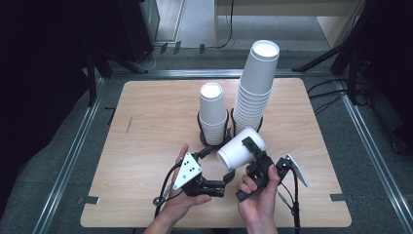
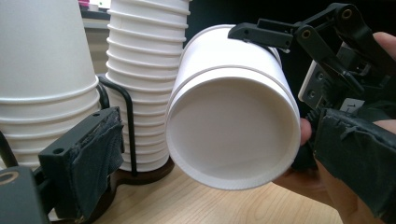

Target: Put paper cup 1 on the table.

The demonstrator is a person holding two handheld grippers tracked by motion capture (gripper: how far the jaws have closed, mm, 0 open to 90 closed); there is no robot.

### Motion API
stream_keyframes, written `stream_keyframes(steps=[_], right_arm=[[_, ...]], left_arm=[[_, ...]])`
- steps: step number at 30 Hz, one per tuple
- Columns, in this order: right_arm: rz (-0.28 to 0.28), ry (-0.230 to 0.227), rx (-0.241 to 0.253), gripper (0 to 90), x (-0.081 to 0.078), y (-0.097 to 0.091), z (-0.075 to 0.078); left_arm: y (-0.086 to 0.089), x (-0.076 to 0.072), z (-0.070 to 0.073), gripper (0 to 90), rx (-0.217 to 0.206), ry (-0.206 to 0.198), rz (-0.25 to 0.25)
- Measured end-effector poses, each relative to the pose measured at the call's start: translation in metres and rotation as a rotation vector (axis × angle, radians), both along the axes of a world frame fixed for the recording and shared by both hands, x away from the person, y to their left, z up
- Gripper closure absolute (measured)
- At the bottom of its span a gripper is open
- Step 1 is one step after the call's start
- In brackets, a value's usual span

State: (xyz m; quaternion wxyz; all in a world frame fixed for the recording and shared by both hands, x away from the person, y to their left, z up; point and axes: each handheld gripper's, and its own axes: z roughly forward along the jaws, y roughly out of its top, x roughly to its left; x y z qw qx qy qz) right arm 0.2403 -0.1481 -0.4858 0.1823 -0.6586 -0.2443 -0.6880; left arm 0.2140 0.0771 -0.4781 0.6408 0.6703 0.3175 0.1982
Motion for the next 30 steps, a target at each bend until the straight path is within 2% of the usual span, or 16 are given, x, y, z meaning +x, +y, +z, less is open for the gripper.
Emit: stream_keyframes(steps=[4, 5, 7, 8, 10, 14, 18, 22, 25, 30], right_arm=[[-0.010, -0.030, -0.028, 16.3, 0.000, -0.002, 0.001], [-0.020, -0.049, -0.060, 16.2, 0.000, -0.004, 0.002], [-0.020, -0.057, -0.066, 16.2, -0.001, -0.004, 0.002], [-0.026, -0.074, -0.101, 16.2, -0.001, -0.005, 0.003], [-0.025, -0.084, -0.114, 16.2, -0.001, -0.006, 0.004], [-0.042, -0.122, -0.204, 16.2, -0.003, -0.007, 0.008], [-0.046, -0.141, -0.239, 16.2, -0.004, -0.008, 0.010], [-0.062, -0.165, -0.301, 16.2, -0.005, -0.008, 0.011], [-0.070, -0.166, -0.312, 16.2, -0.006, -0.008, 0.012], [-0.076, -0.201, -0.343, 16.3, -0.007, -0.007, 0.012]], left_arm=[[0.000, 0.000, 0.000, 2.3, -0.009, 0.006, -0.010], [0.001, 0.000, 0.001, 2.3, -0.009, 0.007, -0.012], [0.001, 0.000, 0.001, 2.3, -0.010, 0.007, -0.012], [0.001, 0.000, 0.001, 2.3, -0.011, 0.009, -0.012], [0.001, 0.000, 0.000, 2.3, -0.011, 0.013, -0.013], [0.001, 0.000, 0.000, 2.3, -0.011, 0.016, -0.017], [0.000, 0.000, 0.000, 2.3, -0.010, 0.021, -0.026], [0.000, 0.001, 0.000, 2.3, -0.010, 0.024, -0.027], [0.001, 0.001, 0.000, 2.3, -0.011, 0.023, -0.026], [0.000, 0.000, -0.001, 2.3, -0.008, 0.024, -0.032]])
